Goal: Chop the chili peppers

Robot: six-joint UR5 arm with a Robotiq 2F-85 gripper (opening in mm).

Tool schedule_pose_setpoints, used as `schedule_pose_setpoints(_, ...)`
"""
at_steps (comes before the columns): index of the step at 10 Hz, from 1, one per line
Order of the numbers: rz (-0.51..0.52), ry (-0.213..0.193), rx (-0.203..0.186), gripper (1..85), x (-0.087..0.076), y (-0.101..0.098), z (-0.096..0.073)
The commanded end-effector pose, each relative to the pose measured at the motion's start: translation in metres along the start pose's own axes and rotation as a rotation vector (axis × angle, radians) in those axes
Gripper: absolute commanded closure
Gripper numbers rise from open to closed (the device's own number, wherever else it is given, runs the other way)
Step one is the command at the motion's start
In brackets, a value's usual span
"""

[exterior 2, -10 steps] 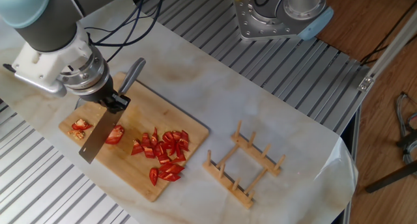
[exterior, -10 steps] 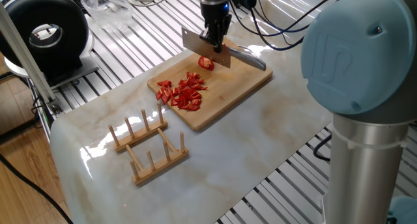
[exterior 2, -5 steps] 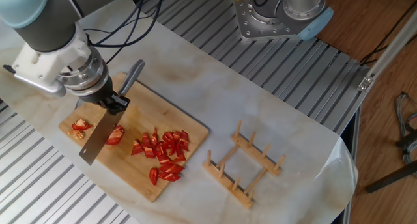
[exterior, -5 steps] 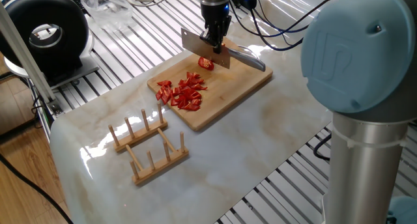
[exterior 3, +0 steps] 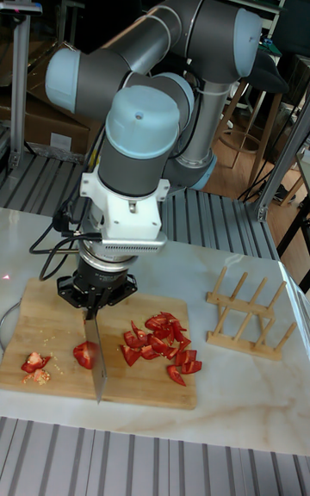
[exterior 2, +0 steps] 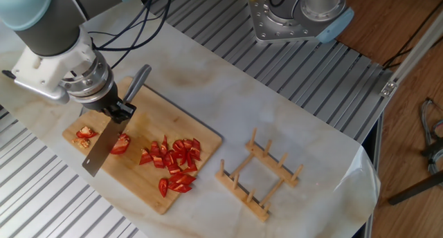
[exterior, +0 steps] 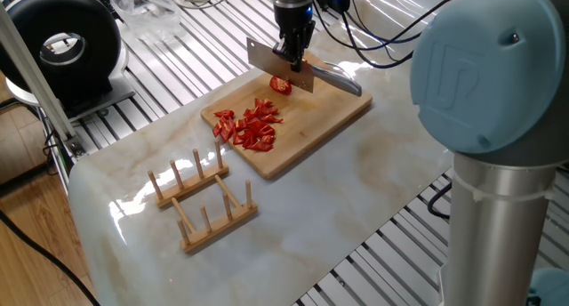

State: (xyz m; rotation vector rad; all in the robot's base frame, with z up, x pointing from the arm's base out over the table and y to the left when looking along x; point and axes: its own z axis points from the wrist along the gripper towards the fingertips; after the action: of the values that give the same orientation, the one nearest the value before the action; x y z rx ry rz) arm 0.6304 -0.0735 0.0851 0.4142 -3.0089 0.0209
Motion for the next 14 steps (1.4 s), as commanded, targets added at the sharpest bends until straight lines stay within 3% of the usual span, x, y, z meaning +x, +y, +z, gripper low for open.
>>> schedule_pose_setpoints(1, -0.018, -0.011, -0.025, 84.3, -0.004, 0.003, 0.004)
schedule_pose_setpoints(8, -0.065, -0.041, -0.069, 84.3, -0.007, 0.002, 0.011)
schedule_pose_setpoints(14, -0.065, -0.031, -0.085, 84.3, -0.009, 0.004, 0.016)
